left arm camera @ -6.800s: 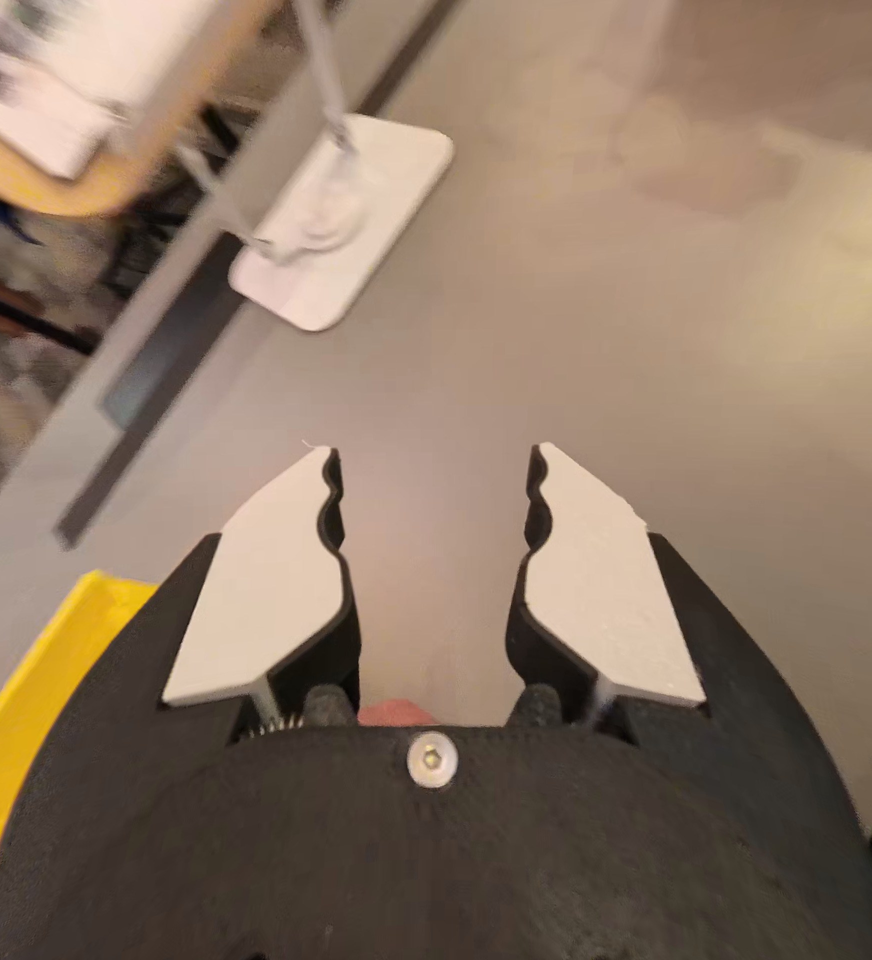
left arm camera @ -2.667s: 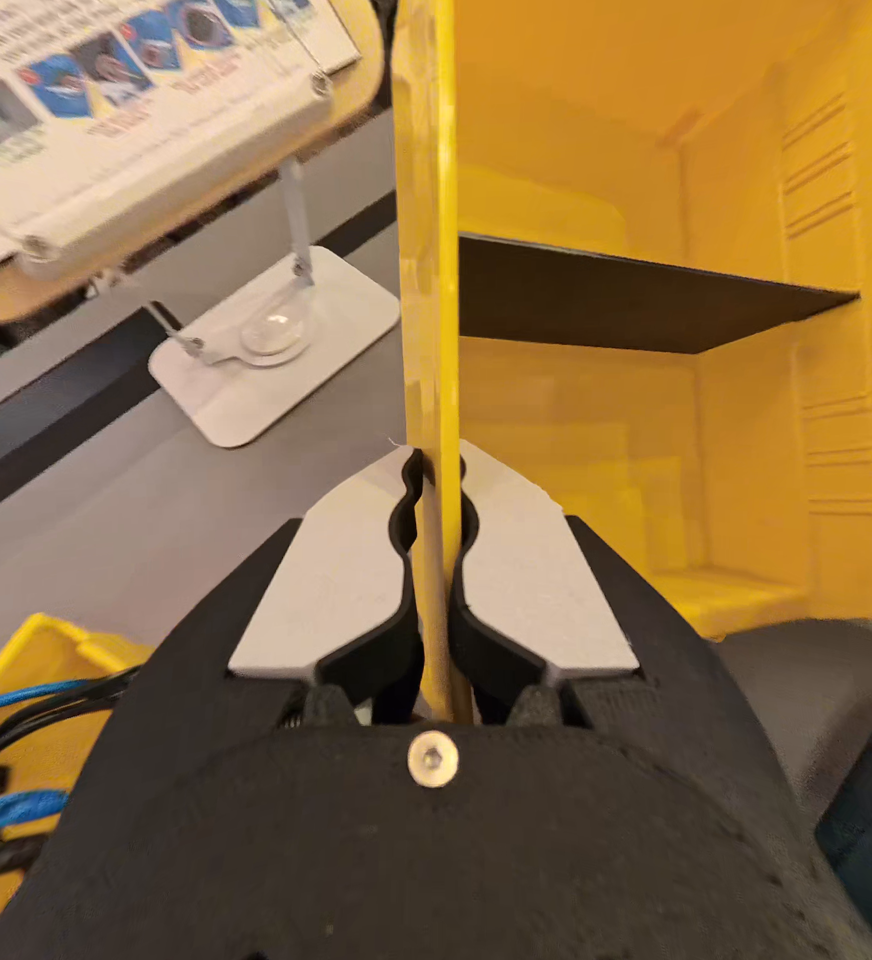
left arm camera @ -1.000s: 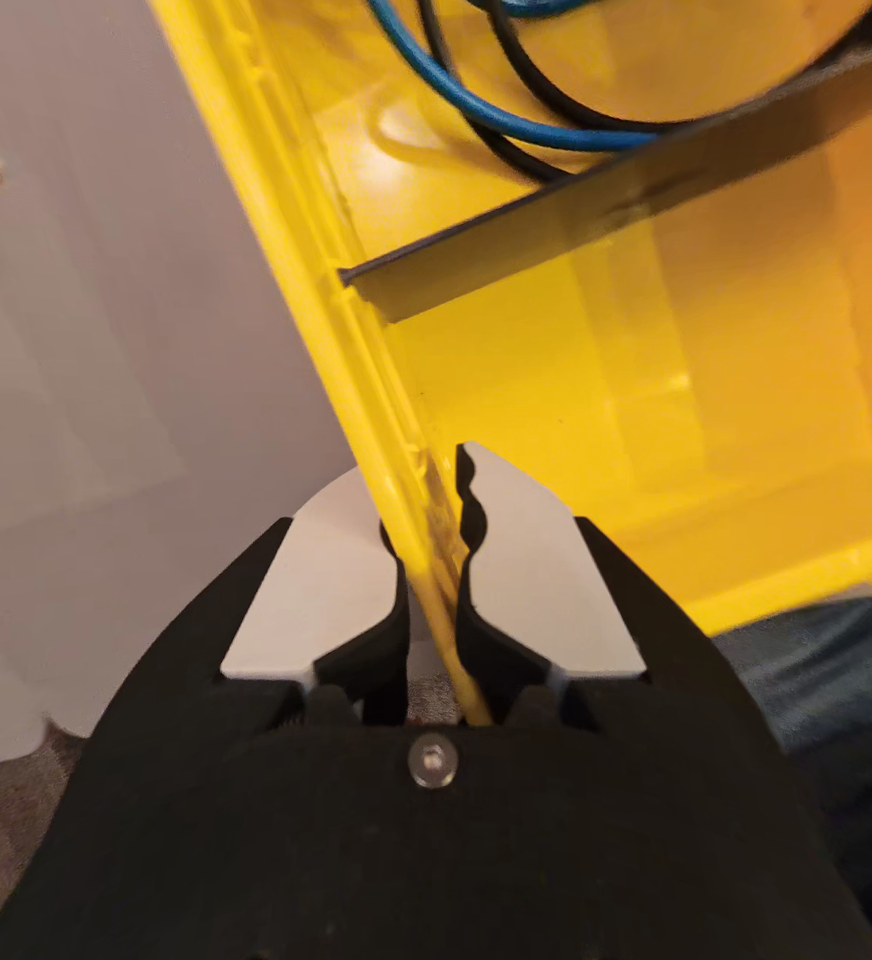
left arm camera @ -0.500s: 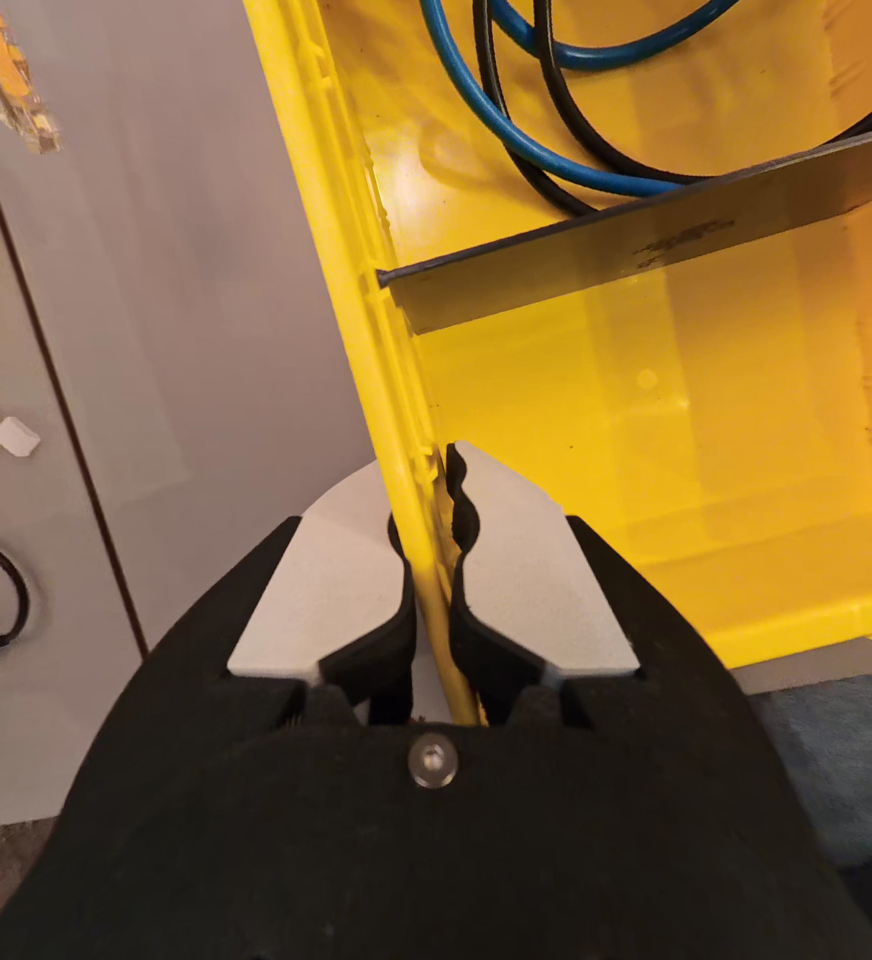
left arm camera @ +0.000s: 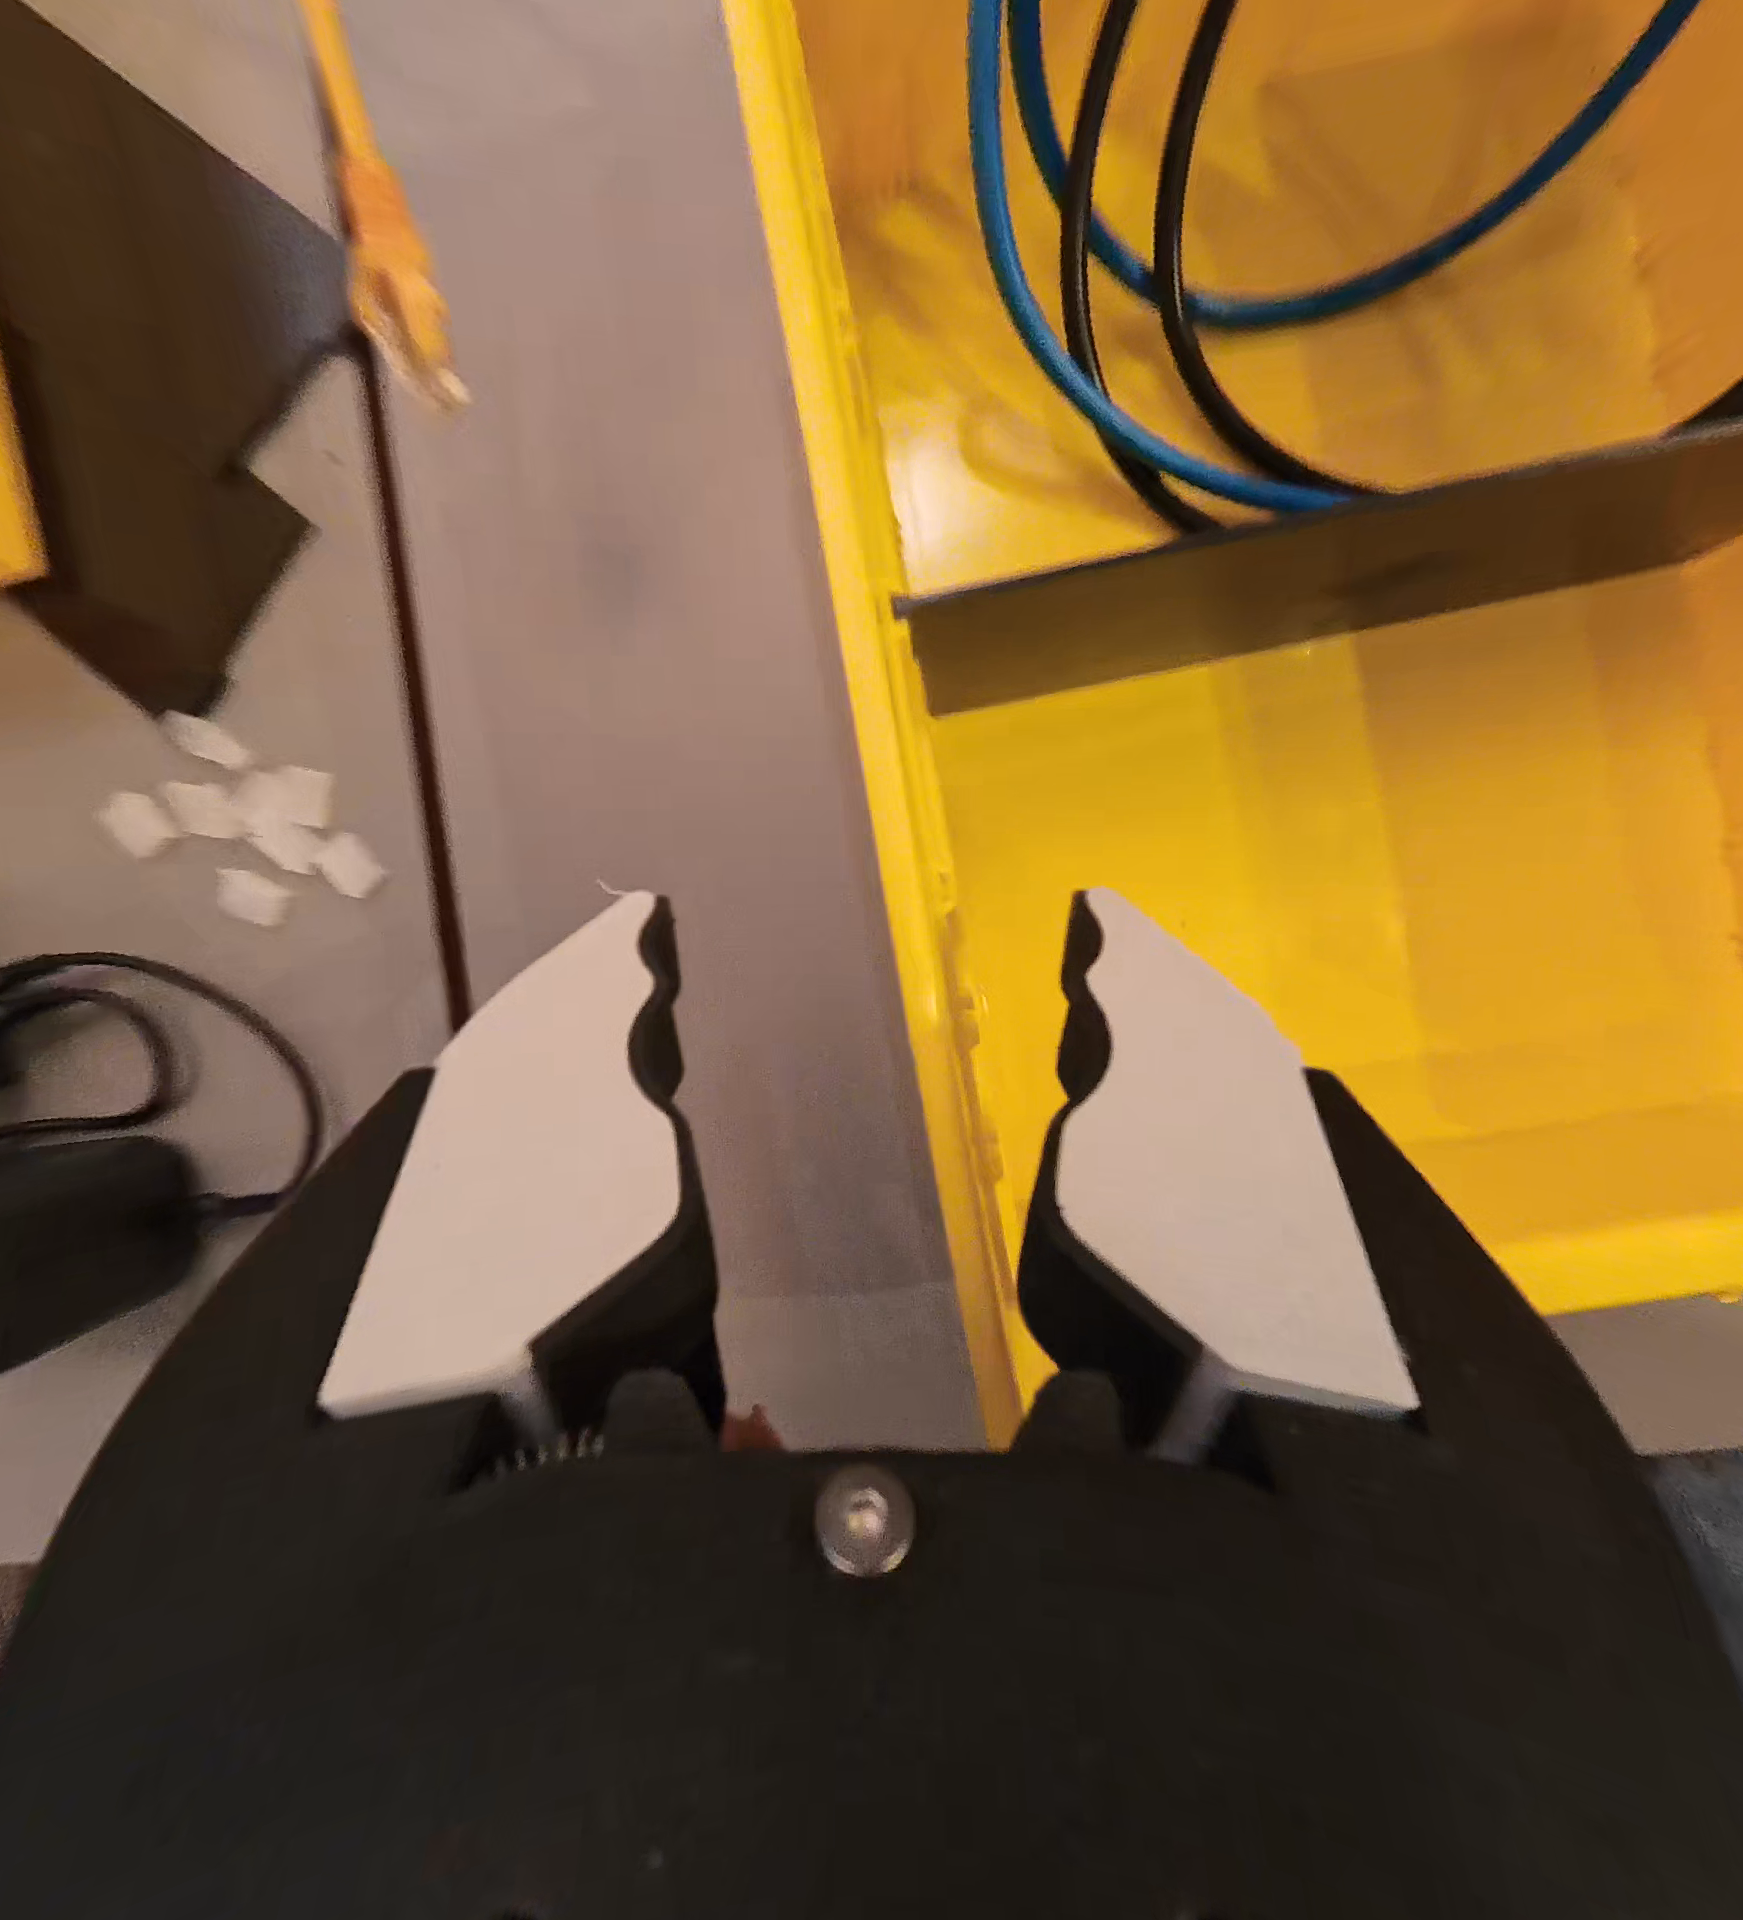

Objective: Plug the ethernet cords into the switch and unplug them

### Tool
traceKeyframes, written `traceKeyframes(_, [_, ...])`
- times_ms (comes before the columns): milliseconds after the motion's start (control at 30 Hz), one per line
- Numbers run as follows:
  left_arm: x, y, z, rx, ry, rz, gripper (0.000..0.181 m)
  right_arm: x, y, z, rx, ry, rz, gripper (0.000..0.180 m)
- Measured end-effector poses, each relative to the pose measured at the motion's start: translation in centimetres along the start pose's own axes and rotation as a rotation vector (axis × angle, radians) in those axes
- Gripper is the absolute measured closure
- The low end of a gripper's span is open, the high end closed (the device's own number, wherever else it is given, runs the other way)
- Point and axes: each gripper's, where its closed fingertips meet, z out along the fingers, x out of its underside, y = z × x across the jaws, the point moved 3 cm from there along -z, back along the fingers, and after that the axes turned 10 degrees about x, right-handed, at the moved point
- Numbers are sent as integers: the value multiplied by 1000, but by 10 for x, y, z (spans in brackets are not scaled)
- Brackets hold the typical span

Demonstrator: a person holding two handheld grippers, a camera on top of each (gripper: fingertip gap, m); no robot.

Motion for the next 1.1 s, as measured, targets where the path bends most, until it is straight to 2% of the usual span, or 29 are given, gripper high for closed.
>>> traceKeyframes(67, [-18, -4, -21, -44, -88, 29, 103, -7, -8, -10, 76, -33, -17, 141])
traceKeyframes(200, [-67, -45, -47, -16, -222, 164, 107, -32, -12, -37, 213, -136, -59, 142])
traceKeyframes(300, [-100, -75, -35, 102, -234, 166, 108, -57, 2, -60, 255, -239, -91, 146])
traceKeyframes(433, [-132, -93, 3, 295, -206, 74, 107, -86, 38, -89, 235, -360, -162, 146])
traceKeyframes(600, [-150, -85, 42, 469, -202, -106, 105, -110, 84, -117, 184, -463, -259, 146])
traceKeyframes(667, [-156, -83, 51, 547, -210, -173, 111, -115, 99, -121, 131, -493, -263, 146])
traceKeyframes(767, [-160, -80, 64, 595, -195, -224, 115, -119, 115, -121, 84, -509, -269, 146])
traceKeyframes(933, [-165, -75, 73, 648, -184, -274, 137, -119, 140, -114, 9, -507, -278, 147])
traceKeyframes(1067, [-170, -79, 84, 731, -185, -348, 131, -120, 166, -108, -46, -512, -317, 147])
traceKeyframes(1100, [-172, -83, 85, 766, -191, -352, 138, -121, 172, -107, -58, -515, -326, 147])
